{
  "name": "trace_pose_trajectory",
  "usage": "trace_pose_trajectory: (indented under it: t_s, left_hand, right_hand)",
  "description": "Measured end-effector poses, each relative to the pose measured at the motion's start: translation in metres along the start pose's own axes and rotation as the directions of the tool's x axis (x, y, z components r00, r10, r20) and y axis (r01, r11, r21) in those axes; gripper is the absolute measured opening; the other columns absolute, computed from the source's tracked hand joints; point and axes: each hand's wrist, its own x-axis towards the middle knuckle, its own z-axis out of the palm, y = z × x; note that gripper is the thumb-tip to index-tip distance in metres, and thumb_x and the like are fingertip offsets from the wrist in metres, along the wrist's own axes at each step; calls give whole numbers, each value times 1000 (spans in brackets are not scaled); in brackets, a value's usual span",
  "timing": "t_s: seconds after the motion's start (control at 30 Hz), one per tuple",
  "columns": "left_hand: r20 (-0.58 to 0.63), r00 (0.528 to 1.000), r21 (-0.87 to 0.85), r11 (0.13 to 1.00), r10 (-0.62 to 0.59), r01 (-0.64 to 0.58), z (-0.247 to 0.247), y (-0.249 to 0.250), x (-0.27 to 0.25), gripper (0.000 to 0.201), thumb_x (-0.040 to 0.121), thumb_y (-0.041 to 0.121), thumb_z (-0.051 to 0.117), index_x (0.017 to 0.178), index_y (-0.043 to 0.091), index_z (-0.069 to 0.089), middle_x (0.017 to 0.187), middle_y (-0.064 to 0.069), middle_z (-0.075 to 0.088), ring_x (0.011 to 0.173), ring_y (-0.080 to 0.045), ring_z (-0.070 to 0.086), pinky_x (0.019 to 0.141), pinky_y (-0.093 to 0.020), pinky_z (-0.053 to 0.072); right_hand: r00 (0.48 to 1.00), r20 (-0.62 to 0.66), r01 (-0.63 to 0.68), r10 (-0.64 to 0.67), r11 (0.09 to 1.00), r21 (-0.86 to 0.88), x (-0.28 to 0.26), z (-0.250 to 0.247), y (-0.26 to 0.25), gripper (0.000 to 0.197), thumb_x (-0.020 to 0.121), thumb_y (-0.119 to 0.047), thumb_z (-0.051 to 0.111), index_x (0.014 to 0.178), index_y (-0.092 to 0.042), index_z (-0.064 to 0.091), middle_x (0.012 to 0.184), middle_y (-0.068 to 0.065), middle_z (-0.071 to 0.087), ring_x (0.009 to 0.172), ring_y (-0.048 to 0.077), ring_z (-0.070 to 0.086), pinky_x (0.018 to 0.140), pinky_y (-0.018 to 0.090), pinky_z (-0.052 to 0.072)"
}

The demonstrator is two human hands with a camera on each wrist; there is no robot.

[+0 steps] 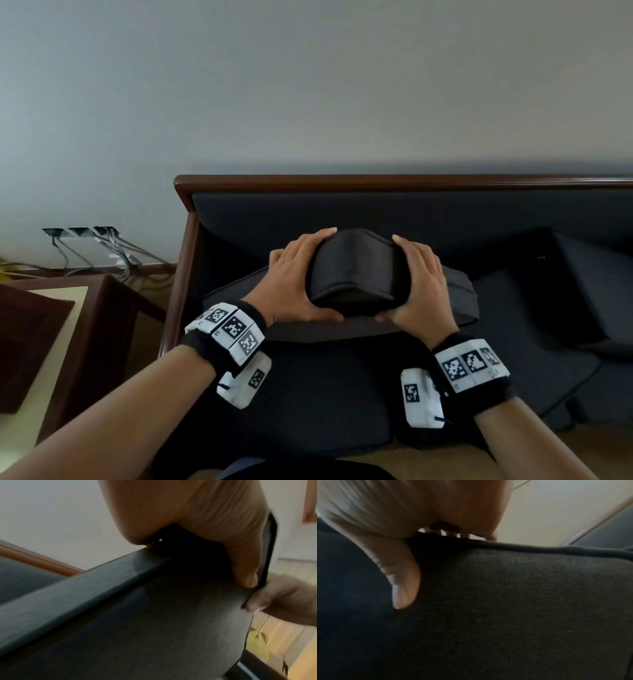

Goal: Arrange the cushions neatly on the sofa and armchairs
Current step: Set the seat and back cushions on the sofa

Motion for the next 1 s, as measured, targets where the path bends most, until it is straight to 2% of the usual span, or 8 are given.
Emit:
trace_pose_trajectory:
  t_s: [0.1, 0.23, 0.37, 0.5, 0.57, 0.7, 0.9, 1.0]
  left_hand:
    - [73, 990, 115, 987, -124, 115, 15, -39, -20, 122, 48, 68, 77, 149, 38, 16, 151, 12, 32, 136, -14, 35, 104, -36, 24]
    - [107, 919, 270, 901, -379, 340, 36, -85, -39, 117, 55, 54, 86, 151, 31, 23, 153, 6, 33, 141, -22, 33, 110, -47, 27]
    - [100, 908, 334, 873, -407, 355, 60, -88, -31, 113, 48, 57, 88, 144, 29, 33, 147, 6, 40, 138, -21, 36, 109, -46, 28]
    - [100, 945, 427, 871, -312, 243, 70, -75, -15, 106, 43, 58, 87, 134, 27, 44, 129, 4, 54, 119, -23, 53, 99, -46, 33]
    - [142, 958, 489, 859, -249, 151, 72, -67, -7, 103, 41, 59, 87, 129, 23, 49, 117, 2, 59, 107, -25, 59, 92, -46, 37]
    - [134, 973, 488, 867, -187, 99, 81, -50, -6, 92, 34, 53, 91, 113, 16, 61, 99, -2, 67, 89, -27, 64, 81, -44, 43]
    - [-18, 991, 495, 860, -134, 125, 71, -23, -25, 85, 23, 45, 95, 96, 13, 64, 88, -5, 70, 79, -30, 66, 73, -46, 49]
    - [-54, 986, 530, 832, -158, 162, 49, -21, -38, 83, 25, 46, 92, 97, 15, 65, 89, -2, 68, 81, -29, 62, 73, -46, 47]
  right_hand:
    - [996, -62, -62, 67, 996, 71, -2, -10, 19, 113, 25, -22, 85, 133, -13, 52, 131, 7, 50, 120, 29, 47, 98, 57, 44]
    - [959, -118, -225, 257, 946, 234, -21, -20, 44, 113, 40, 5, 86, 143, -15, 43, 143, 5, 43, 128, 20, 43, 109, 52, 39]
    - [957, -85, -234, 276, 913, 333, -49, -34, 53, 128, 38, -36, 89, 150, -31, 26, 154, -1, 33, 144, 22, 30, 118, 50, 27]
    - [895, -77, -340, 439, 785, 518, -64, -43, 45, 128, 44, -81, 76, 152, -29, 30, 155, -6, 35, 142, 9, 32, 116, 33, 29]
    - [797, -132, -388, 590, 668, 635, -64, -46, 40, 104, 58, -76, 73, 146, -29, 42, 147, -8, 47, 135, 7, 43, 114, 33, 35]
    - [664, -269, -465, 698, 667, 583, -62, -53, 49, 33, 83, -40, 74, 112, -30, 61, 104, -12, 62, 101, 9, 60, 95, 33, 49]
    - [610, -237, -399, 756, 552, 732, -61, -53, 76, 16, 78, -27, 80, 86, -30, 66, 89, -7, 63, 86, 12, 62, 75, 28, 50]
    - [617, -150, -411, 773, 479, 775, -52, -36, 79, 13, 78, -25, 80, 85, -28, 69, 92, -2, 68, 91, 19, 67, 76, 33, 55]
